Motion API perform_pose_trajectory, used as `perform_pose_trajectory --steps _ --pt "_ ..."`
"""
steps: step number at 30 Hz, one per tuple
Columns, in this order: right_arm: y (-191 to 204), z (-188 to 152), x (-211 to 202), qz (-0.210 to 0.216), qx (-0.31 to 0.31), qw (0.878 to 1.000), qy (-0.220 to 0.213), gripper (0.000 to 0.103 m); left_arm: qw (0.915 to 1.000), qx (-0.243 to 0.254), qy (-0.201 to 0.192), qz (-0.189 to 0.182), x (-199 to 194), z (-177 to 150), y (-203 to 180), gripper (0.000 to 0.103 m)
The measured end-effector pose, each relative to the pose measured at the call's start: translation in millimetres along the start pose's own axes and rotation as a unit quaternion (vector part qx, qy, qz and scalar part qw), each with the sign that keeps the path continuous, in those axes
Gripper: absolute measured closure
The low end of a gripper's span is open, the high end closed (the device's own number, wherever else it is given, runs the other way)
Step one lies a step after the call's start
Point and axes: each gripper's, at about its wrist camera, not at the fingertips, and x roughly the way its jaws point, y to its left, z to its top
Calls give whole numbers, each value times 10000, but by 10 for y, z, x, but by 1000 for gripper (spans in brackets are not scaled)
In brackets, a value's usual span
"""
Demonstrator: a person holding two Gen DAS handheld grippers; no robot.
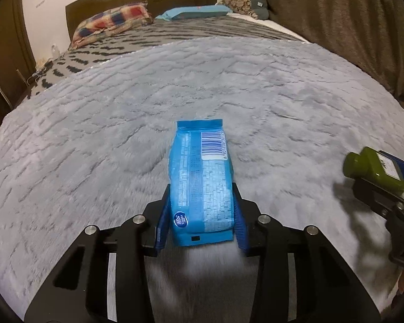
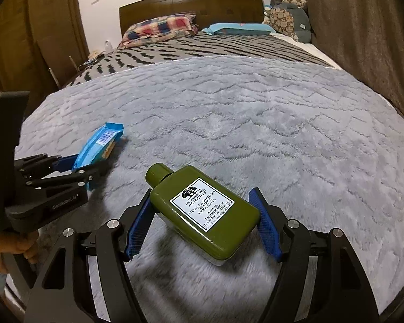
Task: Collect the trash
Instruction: 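Grasp the green bottle with the right gripper while the left grasps the blue packet, then lower the green bottle and blue packet into the bin and open both grippers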
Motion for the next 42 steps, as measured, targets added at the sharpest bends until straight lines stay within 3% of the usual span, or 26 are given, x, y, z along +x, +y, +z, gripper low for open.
perform_pose_trajectory --steps 13,22,31,42 --pt "368 -271 -888 158 -281 9982 -497 32 9973 -107 -692 204 -1383 -697 66 65" --pt "524 -744 -1526 650 -359 9936 -845 32 9949 -276 -968 62 -2042 -1415 -58 65" --pt "454 -1431 -1740 706 -107 9942 -802 32 9968 -359 -703 -99 -2184 -2159 -237 65" --pt "404 -2355 -1341 679 -154 9965 468 32 9970 -453 422 -462 -1788 -3130 -448 65"
